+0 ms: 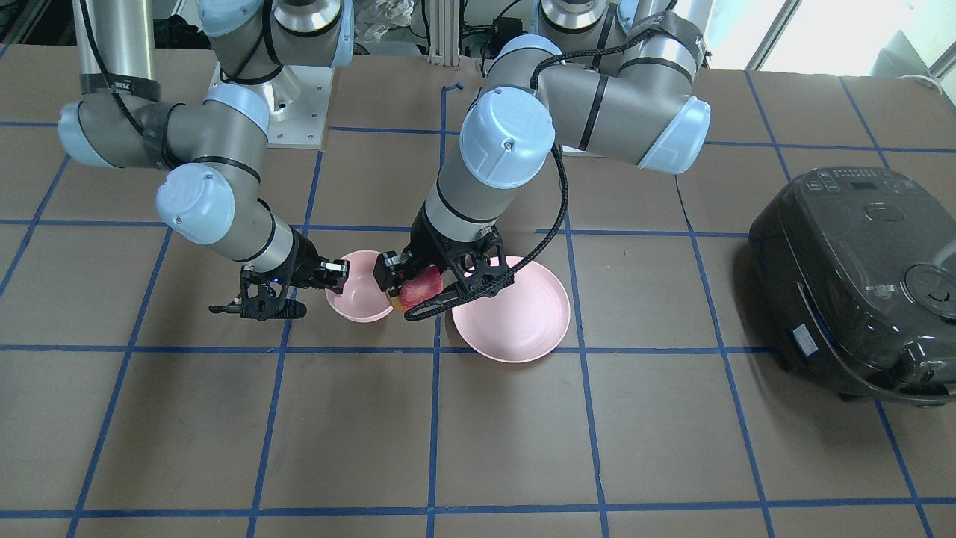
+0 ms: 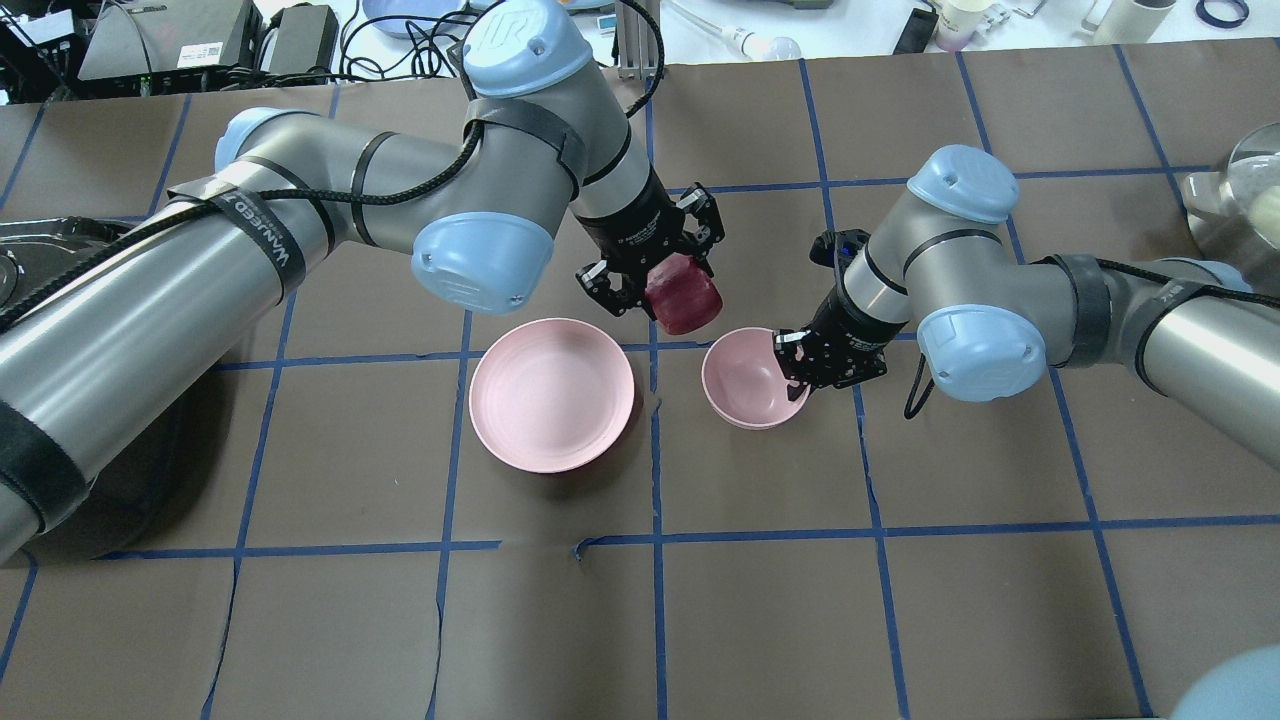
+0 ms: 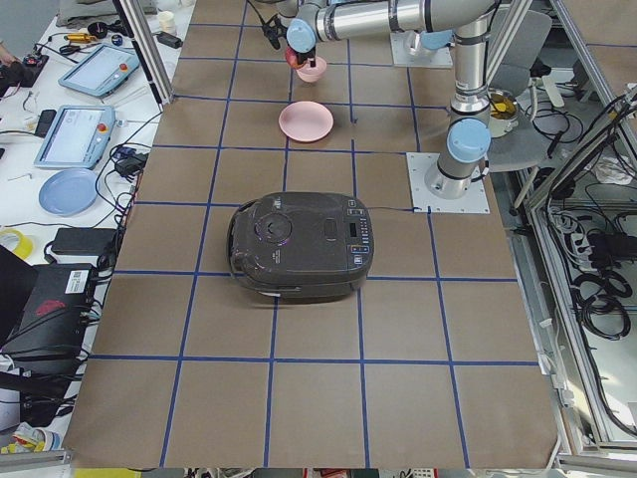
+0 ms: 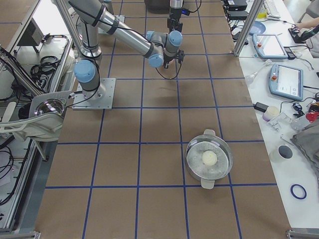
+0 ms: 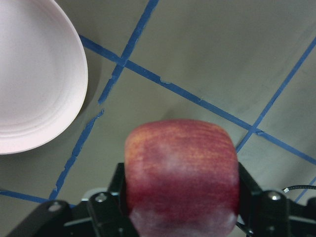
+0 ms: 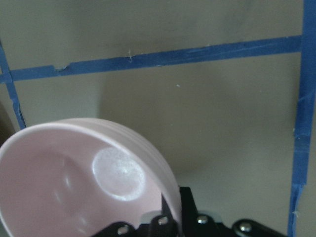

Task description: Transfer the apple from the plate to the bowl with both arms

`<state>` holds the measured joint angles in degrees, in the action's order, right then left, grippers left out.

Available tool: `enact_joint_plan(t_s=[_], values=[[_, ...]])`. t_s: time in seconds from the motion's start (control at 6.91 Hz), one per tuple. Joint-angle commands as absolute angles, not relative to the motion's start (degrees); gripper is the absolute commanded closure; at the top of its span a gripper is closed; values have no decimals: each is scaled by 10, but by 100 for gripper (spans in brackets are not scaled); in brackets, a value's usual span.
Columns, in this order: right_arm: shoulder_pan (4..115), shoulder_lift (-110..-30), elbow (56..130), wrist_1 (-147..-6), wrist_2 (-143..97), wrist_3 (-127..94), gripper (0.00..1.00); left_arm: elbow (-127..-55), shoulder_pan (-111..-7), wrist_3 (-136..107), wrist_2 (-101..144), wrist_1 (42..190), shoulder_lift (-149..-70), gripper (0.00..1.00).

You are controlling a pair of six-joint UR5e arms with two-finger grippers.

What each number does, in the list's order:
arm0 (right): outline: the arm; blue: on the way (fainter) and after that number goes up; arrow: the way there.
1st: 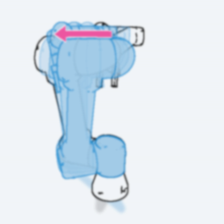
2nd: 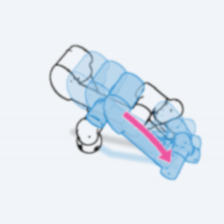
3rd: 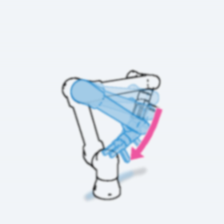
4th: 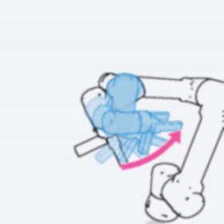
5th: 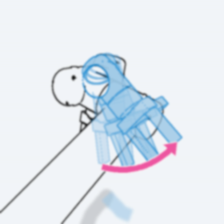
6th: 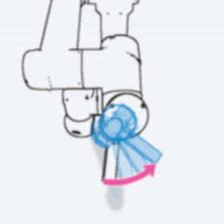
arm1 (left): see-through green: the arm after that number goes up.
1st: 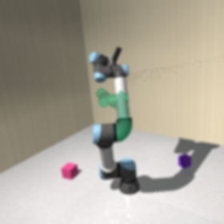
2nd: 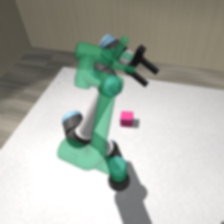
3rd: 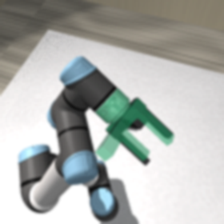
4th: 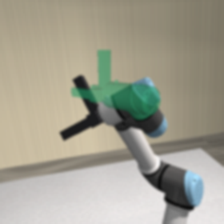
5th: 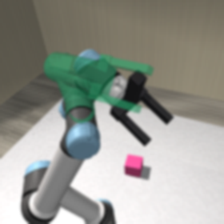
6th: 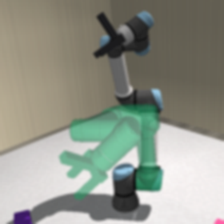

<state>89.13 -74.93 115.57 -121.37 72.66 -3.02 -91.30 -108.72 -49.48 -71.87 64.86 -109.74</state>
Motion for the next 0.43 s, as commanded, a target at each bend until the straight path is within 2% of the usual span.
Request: enact_joint_plan(t_s=[0.0, 0.29], values=[[885, -754, 1143, -1217, 735, -32, 0, -915, -1087, -496, -717, 649, -1100, 100], [867, -765, 1081, -1183, 776, -31, 0, -918, -1088, -515, -703, 649, -1100, 100]])
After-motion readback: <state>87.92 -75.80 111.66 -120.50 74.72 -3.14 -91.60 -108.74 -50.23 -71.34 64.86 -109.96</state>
